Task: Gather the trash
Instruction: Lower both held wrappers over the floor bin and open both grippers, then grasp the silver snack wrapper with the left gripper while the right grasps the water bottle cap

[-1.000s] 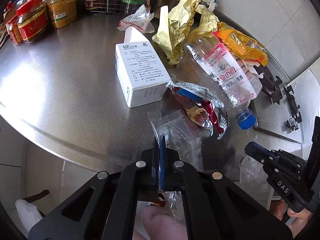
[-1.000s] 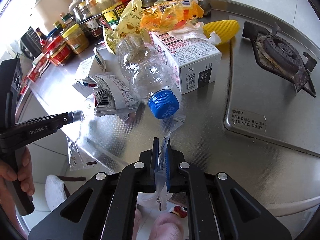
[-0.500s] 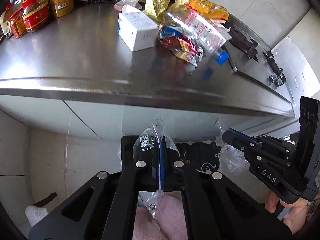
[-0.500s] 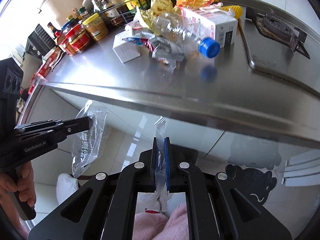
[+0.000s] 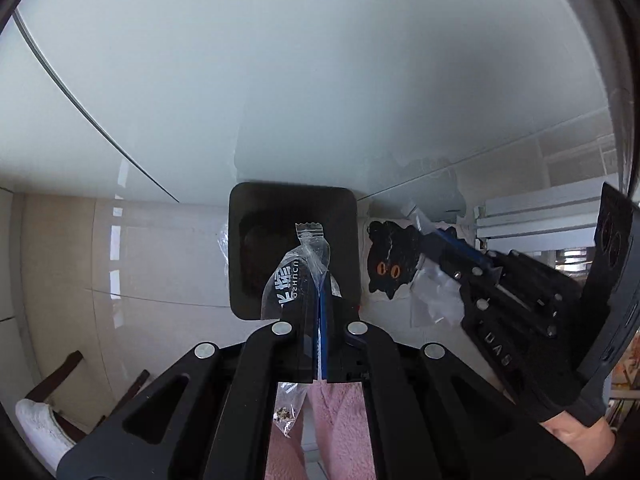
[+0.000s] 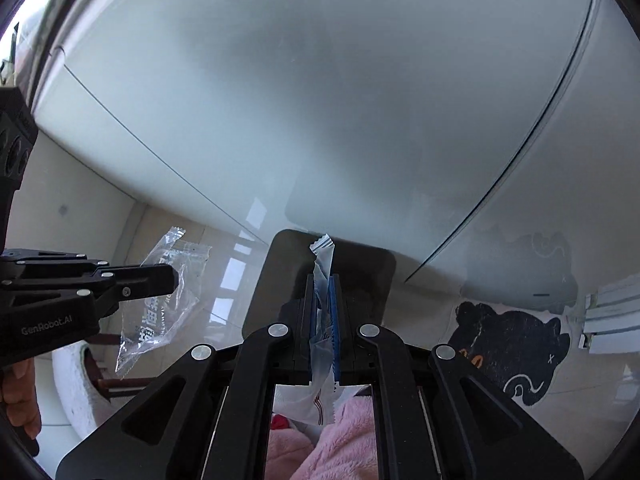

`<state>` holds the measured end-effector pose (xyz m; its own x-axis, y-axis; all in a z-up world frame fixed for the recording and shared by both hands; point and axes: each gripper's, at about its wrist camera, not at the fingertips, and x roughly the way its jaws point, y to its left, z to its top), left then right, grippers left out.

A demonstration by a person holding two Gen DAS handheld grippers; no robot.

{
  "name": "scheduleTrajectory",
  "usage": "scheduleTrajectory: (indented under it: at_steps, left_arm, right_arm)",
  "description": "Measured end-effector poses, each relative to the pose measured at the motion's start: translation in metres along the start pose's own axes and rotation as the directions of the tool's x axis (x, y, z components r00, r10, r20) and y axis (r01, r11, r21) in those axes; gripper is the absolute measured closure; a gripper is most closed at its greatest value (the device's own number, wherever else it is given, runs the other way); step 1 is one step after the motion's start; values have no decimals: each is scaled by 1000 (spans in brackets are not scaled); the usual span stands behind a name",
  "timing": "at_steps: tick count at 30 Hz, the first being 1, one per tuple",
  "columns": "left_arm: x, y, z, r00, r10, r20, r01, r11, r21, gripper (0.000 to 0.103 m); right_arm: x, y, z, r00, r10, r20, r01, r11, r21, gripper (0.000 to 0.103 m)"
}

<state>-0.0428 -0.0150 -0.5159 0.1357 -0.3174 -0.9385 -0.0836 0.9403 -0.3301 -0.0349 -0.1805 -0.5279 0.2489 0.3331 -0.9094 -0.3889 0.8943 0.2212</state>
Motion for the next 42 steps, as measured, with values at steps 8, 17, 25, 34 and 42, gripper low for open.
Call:
scheduleTrajectory:
  at_steps: [8,17,25,34,42]
  left_arm:
    - [78,17,19,999,-28,-34,28,1000,-14,102]
    - [89,16,24,1000,-9,-22,9,1000,10,64]
    - [-24,-1,18,990,33,137,-37,999,30,22]
    - [-186,-32,18,923,67,379,-103,992,75,13]
    - [-262,-64,46,886,-5,464,-19,999,47,13]
  right_arm:
    - [85,-13,-32,994,63,-89,-58,997,58,91]
    - [94,-26,-35,997,47,-60,-39,991,131,28]
    - [-22,-27,-23,999,38,19,-41,983,179,3]
    - [-203,-16,31,966,45,256,-87,984,156,3]
    - [-276,-11,87,916,-12,402,-14,998,61,3]
